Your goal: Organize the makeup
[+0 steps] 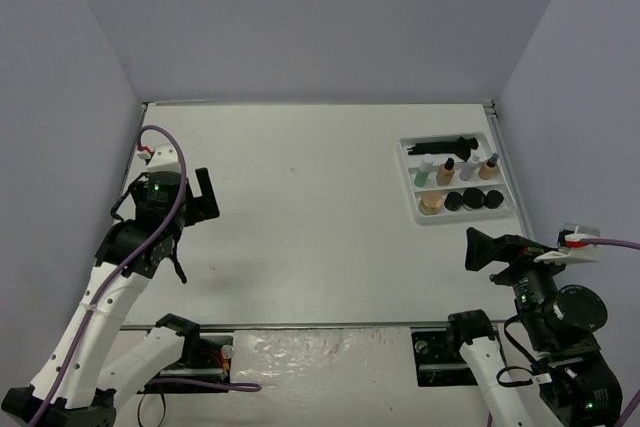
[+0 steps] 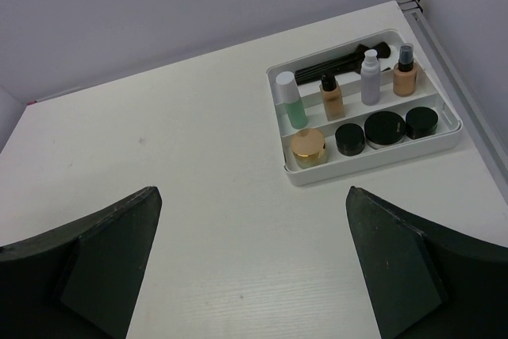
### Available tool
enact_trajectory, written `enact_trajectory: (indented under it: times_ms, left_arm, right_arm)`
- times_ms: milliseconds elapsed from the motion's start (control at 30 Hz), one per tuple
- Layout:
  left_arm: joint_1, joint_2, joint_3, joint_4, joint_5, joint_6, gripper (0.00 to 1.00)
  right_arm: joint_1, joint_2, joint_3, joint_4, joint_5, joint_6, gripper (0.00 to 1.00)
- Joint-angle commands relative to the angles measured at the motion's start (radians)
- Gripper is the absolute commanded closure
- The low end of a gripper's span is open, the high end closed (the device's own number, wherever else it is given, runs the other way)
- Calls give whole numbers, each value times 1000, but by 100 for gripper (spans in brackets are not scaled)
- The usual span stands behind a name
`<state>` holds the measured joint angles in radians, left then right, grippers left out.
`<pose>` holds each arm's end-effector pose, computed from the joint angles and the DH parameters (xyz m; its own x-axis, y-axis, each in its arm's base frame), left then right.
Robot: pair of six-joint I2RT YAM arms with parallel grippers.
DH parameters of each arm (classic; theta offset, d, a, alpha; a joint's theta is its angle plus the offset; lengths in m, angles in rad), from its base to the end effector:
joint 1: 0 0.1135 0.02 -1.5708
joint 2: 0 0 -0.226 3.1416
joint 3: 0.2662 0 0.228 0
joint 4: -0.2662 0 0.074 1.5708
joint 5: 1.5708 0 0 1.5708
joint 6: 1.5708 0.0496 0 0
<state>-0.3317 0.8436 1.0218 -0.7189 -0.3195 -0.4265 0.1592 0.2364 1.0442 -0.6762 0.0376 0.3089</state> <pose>0.1747 -0.0437 0.3180 -0.4657 -0.2550 -0.8474 -0.1516 0.9664 -0.2075 0.0313 0.0031 0.3831 0.0865 0.3216 -0.9429 -0.1552 0.9393 0.3061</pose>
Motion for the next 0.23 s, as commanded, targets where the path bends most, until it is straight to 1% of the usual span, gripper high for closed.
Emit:
enact_trajectory:
  times_ms: [0,200]
  left_arm:
    - [3,3,48,22,-11,-17,3]
    - [4,9,49,31,-6,-15,3]
  right_arm:
    - [14,6,30,43,-1,-22,0]
    - [14,3,25,35,4,-22,0]
